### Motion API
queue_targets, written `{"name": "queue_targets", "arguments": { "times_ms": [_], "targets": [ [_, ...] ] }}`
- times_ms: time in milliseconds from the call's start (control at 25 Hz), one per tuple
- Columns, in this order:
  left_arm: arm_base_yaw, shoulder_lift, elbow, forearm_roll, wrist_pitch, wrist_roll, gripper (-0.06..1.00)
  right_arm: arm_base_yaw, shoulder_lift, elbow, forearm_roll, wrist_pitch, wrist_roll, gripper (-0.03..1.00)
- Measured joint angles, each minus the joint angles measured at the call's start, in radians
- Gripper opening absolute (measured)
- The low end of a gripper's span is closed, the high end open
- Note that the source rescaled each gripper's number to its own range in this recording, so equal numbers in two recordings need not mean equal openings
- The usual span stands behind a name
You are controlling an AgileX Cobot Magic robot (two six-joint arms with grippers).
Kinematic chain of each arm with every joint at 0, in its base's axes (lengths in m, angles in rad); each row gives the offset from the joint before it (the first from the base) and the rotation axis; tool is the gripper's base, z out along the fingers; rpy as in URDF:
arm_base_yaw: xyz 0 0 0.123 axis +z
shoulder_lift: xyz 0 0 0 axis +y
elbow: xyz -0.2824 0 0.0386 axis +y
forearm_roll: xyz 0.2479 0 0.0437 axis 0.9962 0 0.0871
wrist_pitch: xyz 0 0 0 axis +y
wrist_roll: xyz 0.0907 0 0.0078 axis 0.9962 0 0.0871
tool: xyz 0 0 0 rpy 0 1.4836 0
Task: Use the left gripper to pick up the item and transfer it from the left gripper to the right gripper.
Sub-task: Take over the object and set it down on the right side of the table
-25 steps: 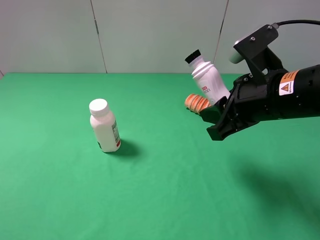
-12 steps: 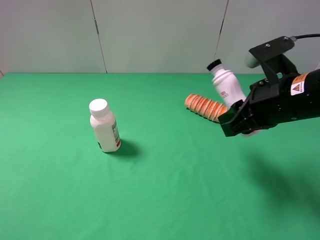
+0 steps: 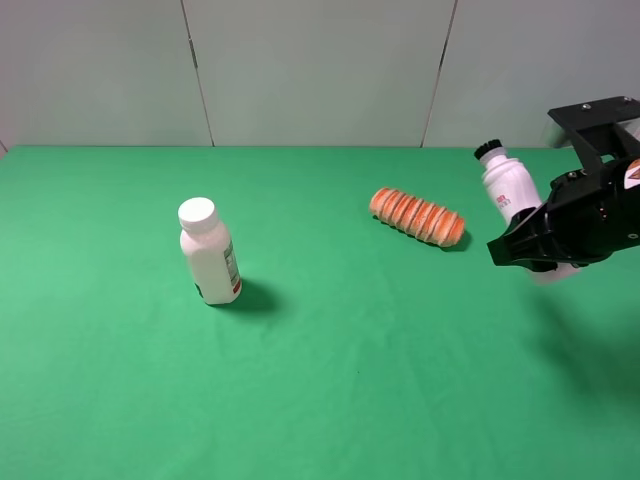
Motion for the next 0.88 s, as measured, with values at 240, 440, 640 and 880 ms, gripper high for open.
{"name": "queue_targets", "arguments": {
  "times_ms": [240, 440, 640, 880],
  "targets": [
    [0.0, 0.0, 0.0, 0.0, 0.0, 0.002, 1.0, -0.032, 0.108, 0.0, 0.009, 0.056, 0.003, 0.0],
    [0.0, 0.0, 0.0, 0.0, 0.0, 0.002, 1.0, -0.032, 0.209, -0.001, 0.011, 0.055, 0.008, 0.0],
    [0.0, 0.0, 0.0, 0.0, 0.0, 0.002, 1.0, -0.032, 0.312, -0.064, 0.011, 0.077, 0.01, 0.0],
    [0.0, 0.0, 0.0, 0.0, 0.0, 0.003, 1.0, -0.033, 0.428, -0.157, 0.009, 0.115, 0.01, 0.0]
  ]
}}
